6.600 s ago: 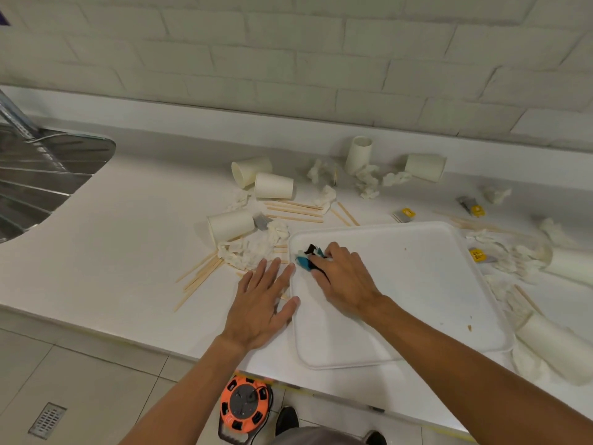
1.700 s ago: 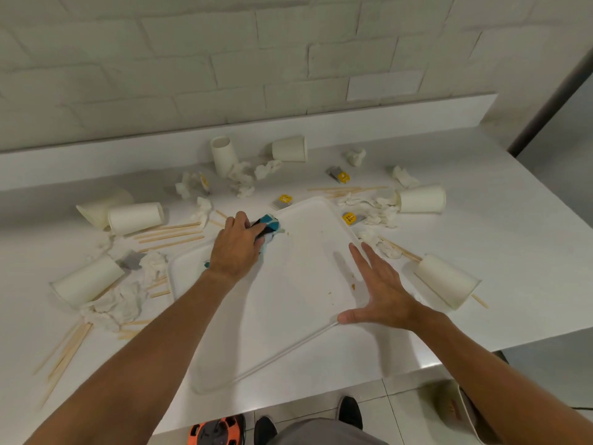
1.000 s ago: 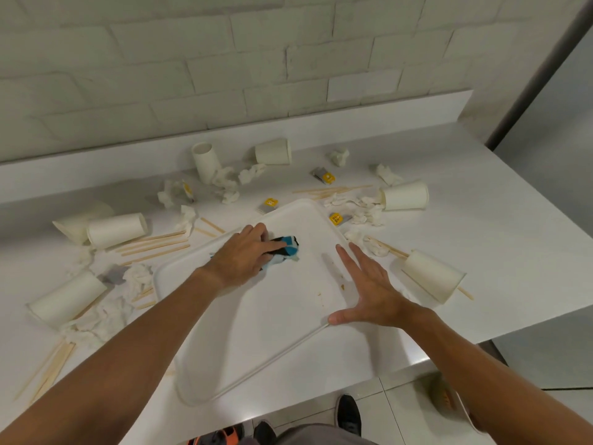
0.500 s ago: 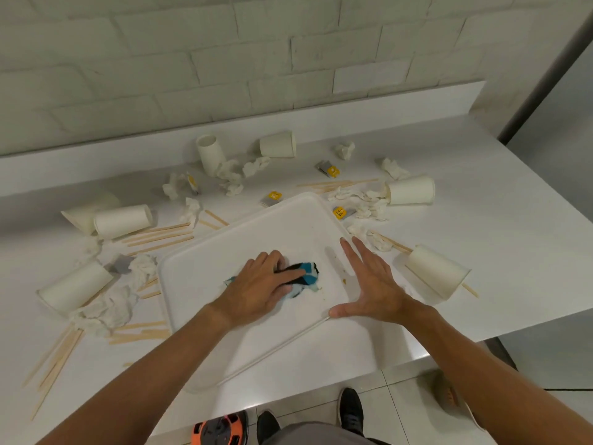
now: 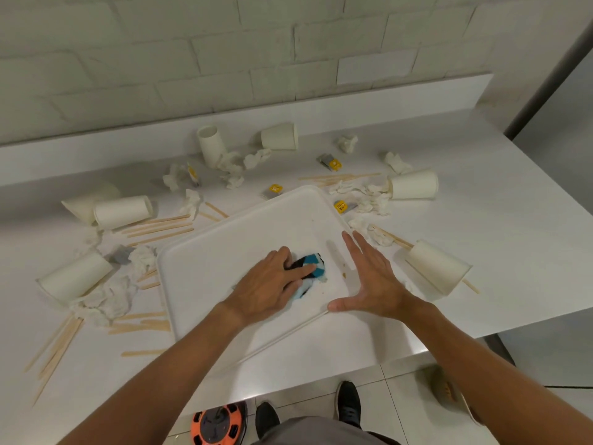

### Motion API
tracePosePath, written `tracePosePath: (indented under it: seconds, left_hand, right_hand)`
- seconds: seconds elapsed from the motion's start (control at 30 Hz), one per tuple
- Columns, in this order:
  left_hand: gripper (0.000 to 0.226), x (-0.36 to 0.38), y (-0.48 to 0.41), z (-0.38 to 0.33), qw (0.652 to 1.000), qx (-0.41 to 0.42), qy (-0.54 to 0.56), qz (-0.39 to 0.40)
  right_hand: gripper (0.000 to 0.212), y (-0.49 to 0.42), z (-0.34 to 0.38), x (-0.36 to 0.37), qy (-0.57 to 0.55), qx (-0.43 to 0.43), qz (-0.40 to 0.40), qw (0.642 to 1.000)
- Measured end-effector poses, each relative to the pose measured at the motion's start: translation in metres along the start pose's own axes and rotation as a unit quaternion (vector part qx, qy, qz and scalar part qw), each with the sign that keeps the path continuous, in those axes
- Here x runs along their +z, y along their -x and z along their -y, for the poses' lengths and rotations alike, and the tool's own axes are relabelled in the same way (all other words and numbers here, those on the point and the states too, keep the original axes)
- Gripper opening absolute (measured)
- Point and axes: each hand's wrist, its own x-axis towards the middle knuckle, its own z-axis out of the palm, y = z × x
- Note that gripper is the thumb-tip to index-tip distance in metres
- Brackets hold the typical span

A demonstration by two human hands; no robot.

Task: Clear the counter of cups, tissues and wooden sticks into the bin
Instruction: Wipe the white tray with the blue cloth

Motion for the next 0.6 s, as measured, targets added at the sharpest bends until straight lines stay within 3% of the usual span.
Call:
tracePosePath:
  seconds: [0.1,0.23,0.37,0.43,0.6]
  left_hand:
    - [0.041,0.005,0.01,-0.011,0.997,0.068,0.003,0.028]
    - [0.039,0.006,0.012,-0.005,0.994,0.094,-0.036,0.037]
    - [0.051,-0.004,-0.002,0.007,0.998,-0.056,-0.038,-0.021]
    - [0.058,-0.006,-0.007,0.003,0.995,-0.089,-0.027,-0.027]
    - [0.043,0.005,0.002,-0.016,0.999,0.031,-0.021,0.014]
  right_hand:
    - [0.141,0.002,0.002,-0.001,-0.021,-0.008,-0.01,1.0]
    - [0.146,0.004,0.004,-0.002,-0.047,-0.008,-0.022,0.999]
    - [0.149,0.004,0.004,-0.003,-0.067,0.001,-0.023,0.997]
    - [0.149,0.004,0.004,-0.003,-0.07,0.003,-0.023,0.997]
    - [0.148,0.004,0.003,-0.003,-0.069,-0.004,-0.028,0.997]
